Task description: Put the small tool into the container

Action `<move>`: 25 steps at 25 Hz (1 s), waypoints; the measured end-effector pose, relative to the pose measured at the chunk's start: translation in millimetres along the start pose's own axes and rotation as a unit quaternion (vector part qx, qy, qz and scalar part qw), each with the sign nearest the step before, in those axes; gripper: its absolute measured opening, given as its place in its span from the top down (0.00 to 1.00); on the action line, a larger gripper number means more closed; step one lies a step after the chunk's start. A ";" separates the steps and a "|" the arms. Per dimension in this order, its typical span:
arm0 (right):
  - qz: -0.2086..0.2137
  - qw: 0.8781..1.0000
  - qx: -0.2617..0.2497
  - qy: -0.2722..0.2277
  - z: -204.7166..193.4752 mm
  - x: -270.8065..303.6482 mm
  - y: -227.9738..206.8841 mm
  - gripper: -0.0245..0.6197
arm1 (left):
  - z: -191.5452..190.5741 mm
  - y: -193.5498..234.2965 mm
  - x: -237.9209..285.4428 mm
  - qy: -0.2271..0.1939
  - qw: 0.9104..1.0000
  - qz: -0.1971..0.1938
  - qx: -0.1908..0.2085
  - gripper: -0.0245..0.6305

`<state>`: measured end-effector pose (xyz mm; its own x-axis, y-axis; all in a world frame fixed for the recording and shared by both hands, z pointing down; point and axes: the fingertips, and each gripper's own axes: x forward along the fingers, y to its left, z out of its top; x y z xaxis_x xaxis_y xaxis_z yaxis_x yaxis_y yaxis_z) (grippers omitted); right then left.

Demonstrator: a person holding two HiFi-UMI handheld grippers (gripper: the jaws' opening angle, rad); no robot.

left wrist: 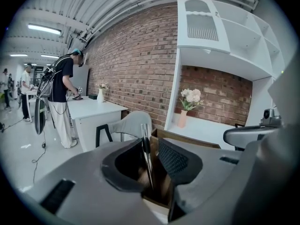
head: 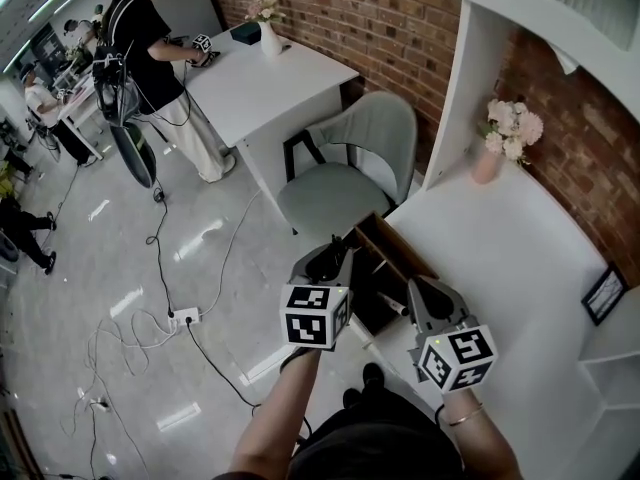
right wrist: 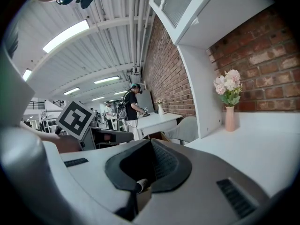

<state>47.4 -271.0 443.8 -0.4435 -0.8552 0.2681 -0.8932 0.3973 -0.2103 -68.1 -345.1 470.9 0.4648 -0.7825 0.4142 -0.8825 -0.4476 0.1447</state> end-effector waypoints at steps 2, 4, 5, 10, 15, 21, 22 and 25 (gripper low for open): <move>0.001 1.000 -0.001 0.000 0.2 -0.4 1.5 0.95 | -5.4 1.0 -2.9 0.005 1.000 0.000 -0.006 0.82; 0.002 1.000 -0.001 0.001 0.3 -0.8 3.1 0.95 | -10.7 3.1 -6.6 0.010 1.000 0.003 -0.011 0.82; 0.003 1.000 -0.002 0.001 0.2 -1.0 4.0 0.95 | -13.4 4.2 -8.7 0.012 1.000 0.004 -0.015 0.82; 0.007 1.000 -0.003 0.004 -2.9 -2.2 7.5 0.95 | -27.3 5.1 -21.2 0.022 0.999 0.008 -0.027 0.82; 0.012 1.000 -0.005 0.005 -5.4 -5.3 13.5 0.95 | -40.8 5.7 -37.1 0.025 0.999 0.015 -0.033 0.82; 0.022 1.000 -0.010 0.007 -7.9 -10.8 23.3 0.95 | -56.9 10.0 -60.0 0.032 0.998 0.039 -0.033 0.84; 0.024 1.000 -0.011 0.008 -8.4 -11.6 25.2 0.95 | -58.8 10.5 -64.2 0.032 0.998 0.042 -0.033 0.85; 0.027 0.999 -0.014 0.009 -10.2 -15.1 31.0 0.95 | -62.1 10.4 -77.4 0.028 0.998 0.048 -0.035 0.88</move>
<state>25.6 -242.4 442.8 -0.4928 -0.8258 0.2742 -0.8692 0.4528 -0.1985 -117.8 -262.3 496.1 0.3750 -0.7943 0.4781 -0.9265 -0.3391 0.1633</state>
